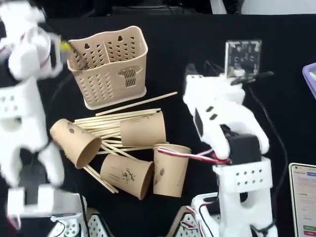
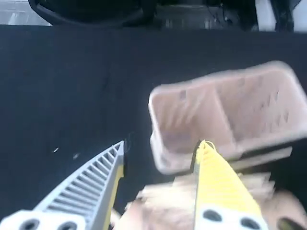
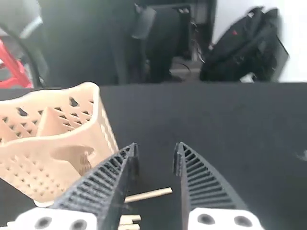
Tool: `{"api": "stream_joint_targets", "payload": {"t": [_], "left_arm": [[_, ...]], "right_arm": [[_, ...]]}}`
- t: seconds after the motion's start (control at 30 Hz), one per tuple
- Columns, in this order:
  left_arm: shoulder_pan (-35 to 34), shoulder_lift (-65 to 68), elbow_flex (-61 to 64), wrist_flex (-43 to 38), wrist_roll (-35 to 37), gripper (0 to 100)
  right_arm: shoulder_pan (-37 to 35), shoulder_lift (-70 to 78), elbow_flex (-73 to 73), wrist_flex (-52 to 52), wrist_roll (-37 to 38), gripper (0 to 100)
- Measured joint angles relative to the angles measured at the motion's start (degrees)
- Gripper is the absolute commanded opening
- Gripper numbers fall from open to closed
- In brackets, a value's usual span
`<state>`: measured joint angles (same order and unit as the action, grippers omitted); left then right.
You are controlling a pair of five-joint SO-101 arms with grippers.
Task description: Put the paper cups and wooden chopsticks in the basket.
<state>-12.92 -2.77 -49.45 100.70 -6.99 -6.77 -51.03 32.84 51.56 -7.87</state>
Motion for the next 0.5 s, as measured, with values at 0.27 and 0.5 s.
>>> {"api": "stream_joint_targets", "payload": {"t": [0.27,0.5], "left_arm": [[-0.35,-30.42,50.37,-2.37,-22.07,24],[-0.35,-48.18,90.46,-20.66,-22.59,29]], "right_arm": [[0.88,-7.56,12.57,0.18,2.99,13.0],[0.62,-10.29,24.26,-3.87,3.34,12.9]]}}
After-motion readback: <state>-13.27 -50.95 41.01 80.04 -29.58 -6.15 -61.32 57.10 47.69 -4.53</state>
